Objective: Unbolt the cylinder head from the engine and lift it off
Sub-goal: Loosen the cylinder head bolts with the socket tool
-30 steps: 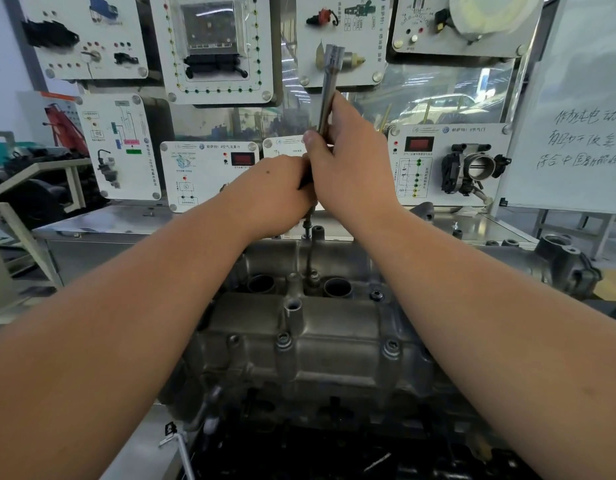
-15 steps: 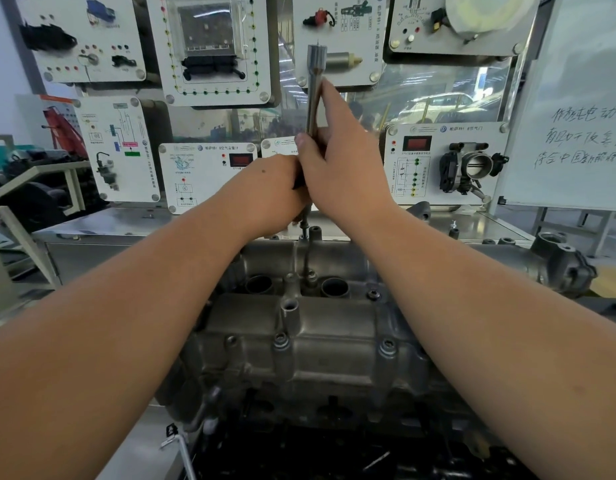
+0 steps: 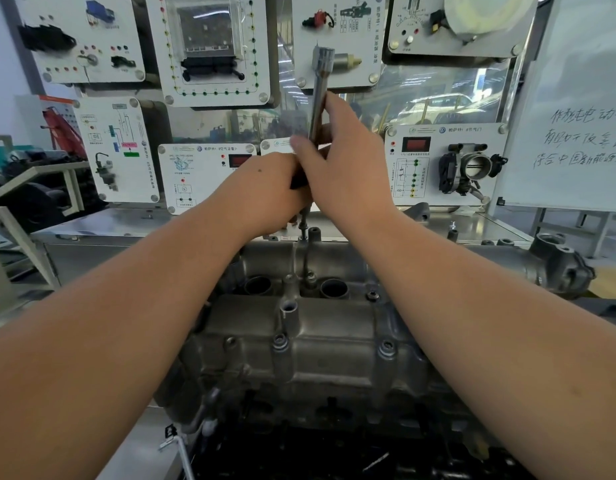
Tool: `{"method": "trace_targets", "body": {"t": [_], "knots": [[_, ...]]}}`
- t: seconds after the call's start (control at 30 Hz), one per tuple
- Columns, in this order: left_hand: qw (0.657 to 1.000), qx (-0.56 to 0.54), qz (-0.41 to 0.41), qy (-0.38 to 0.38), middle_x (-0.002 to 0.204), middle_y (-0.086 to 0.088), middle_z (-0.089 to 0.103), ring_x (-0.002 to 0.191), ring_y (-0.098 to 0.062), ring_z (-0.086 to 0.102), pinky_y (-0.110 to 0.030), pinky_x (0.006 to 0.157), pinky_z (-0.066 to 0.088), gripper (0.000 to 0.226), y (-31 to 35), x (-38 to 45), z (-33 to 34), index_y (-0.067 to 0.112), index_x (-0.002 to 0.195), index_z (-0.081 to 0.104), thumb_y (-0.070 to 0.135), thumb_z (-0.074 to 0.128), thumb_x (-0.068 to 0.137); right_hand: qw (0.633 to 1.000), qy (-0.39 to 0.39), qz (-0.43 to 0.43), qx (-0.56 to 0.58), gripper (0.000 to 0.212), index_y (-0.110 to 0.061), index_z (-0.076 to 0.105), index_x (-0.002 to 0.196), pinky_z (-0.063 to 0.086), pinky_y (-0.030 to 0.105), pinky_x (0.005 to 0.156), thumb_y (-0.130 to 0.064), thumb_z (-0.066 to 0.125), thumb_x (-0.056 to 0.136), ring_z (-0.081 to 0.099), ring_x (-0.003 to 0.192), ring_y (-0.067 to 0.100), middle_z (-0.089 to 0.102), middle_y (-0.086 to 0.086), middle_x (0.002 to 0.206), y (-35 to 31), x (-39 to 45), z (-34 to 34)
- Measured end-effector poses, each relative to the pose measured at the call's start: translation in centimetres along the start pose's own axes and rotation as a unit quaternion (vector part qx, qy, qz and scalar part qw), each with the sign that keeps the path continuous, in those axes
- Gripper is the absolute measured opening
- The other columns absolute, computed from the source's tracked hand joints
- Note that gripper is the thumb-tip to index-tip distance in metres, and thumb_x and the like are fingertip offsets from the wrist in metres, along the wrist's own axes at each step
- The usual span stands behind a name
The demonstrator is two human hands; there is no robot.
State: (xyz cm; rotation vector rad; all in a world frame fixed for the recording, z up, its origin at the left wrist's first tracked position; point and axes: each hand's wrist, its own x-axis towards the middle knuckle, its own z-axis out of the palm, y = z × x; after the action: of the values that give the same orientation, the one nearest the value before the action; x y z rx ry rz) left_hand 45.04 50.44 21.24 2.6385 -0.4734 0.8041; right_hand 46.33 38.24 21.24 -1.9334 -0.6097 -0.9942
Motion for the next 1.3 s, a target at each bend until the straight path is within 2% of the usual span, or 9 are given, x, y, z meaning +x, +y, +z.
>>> {"method": "trace_targets", "body": {"t": [0.1,0.33,0.5,0.6,0.77,0.93,1.07,1.17,1.3], "knots": [[1.000,-0.020,0.009,0.002,0.064,0.002,0.062,0.060,-0.014,0.059,-0.028,0.054,0.038,0.028,-0.08,-0.14,0.15,0.027,0.067,0.054,0.018,0.053,0.094,1.000,0.003,0.010,0.000,0.008,-0.017,0.050,0.105,0.033,0.014,0.049,-0.018,0.056,0.100,0.044,0.056,0.004,0.045,-0.012,0.062,0.29,0.31,-0.07],[1.000,0.007,0.003,0.006,0.060,0.005,0.053,0.055,-0.010,0.052,-0.027,0.049,0.034,0.038,-0.09,0.04,0.01,0.031,0.063,0.045,0.009,0.051,0.094,0.999,-0.029,-0.001,0.023,0.062,-0.019,0.029,0.157,0.049,0.021,0.070,-0.024,0.056,0.101,0.064,0.078,0.010,0.069,-0.004,0.090,-0.11,-0.24,0.10],[1.000,-0.012,0.003,0.009,0.059,0.009,0.059,0.052,-0.009,0.058,-0.021,0.047,0.037,0.032,-0.29,0.11,0.22,0.031,0.065,0.050,0.017,0.054,0.093,1.000,0.005,-0.014,-0.007,0.035,-0.015,0.053,0.135,0.038,0.021,0.058,-0.019,0.056,0.100,0.052,0.064,0.007,0.053,-0.012,0.071,0.30,0.27,-0.01],[1.000,-0.021,0.013,0.001,0.055,0.004,0.051,0.050,-0.013,0.047,-0.029,0.049,0.030,0.035,-0.25,0.06,0.50,0.026,0.064,0.045,0.009,0.050,0.094,1.000,-0.007,0.001,0.008,0.046,-0.017,0.043,0.146,0.039,0.025,0.057,-0.015,0.052,0.101,0.045,0.057,0.005,0.042,-0.014,0.062,0.39,0.34,0.21],[0.999,0.046,0.015,-0.010,0.059,0.005,0.049,0.054,-0.008,0.047,-0.023,0.050,0.032,0.033,-0.04,0.24,-0.02,0.027,0.067,0.051,0.009,0.047,0.094,0.999,-0.007,-0.014,0.031,0.056,-0.021,0.040,0.152,0.049,0.019,0.076,-0.023,0.060,0.099,0.065,0.084,0.011,0.070,-0.004,0.097,-0.22,-0.29,0.04],[1.000,-0.016,0.007,0.004,0.058,0.005,0.053,0.053,-0.012,0.050,-0.029,0.050,0.032,0.035,-0.18,-0.04,0.38,0.030,0.064,0.044,0.012,0.052,0.093,1.000,0.009,0.003,0.002,0.037,-0.015,0.050,0.138,0.043,0.026,0.057,-0.016,0.053,0.101,0.055,0.063,0.010,0.055,-0.008,0.069,0.13,0.20,0.17],[1.000,-0.002,0.008,-0.003,0.057,0.007,0.048,0.051,-0.008,0.045,-0.027,0.050,0.028,0.037,-0.11,0.08,0.34,0.028,0.064,0.042,0.009,0.050,0.095,0.999,0.004,-0.002,0.034,0.064,-0.023,0.025,0.158,0.047,0.011,0.058,-0.016,0.053,0.101,0.061,0.067,0.005,0.064,-0.006,0.079,0.00,-0.07,0.16],[1.000,0.013,0.000,-0.001,0.058,0.009,0.052,0.055,-0.007,0.052,-0.024,0.051,0.032,0.037,-0.08,0.19,0.16,0.030,0.064,0.045,0.011,0.052,0.095,0.999,0.014,-0.010,0.029,0.061,-0.020,0.035,0.153,0.044,0.004,0.062,-0.024,0.061,0.099,0.058,0.072,0.001,0.064,-0.011,0.090,-0.02,-0.12,0.10],[1.000,-0.004,0.005,0.011,0.055,0.011,0.053,0.054,-0.005,0.053,-0.025,0.050,0.032,0.036,-0.07,-0.01,0.19,0.033,0.062,0.046,0.016,0.054,0.092,1.000,0.009,0.009,0.004,0.039,-0.012,0.049,0.139,0.041,0.025,0.059,-0.019,0.055,0.101,0.054,0.063,0.011,0.054,-0.009,0.069,0.28,0.27,0.22]]}}
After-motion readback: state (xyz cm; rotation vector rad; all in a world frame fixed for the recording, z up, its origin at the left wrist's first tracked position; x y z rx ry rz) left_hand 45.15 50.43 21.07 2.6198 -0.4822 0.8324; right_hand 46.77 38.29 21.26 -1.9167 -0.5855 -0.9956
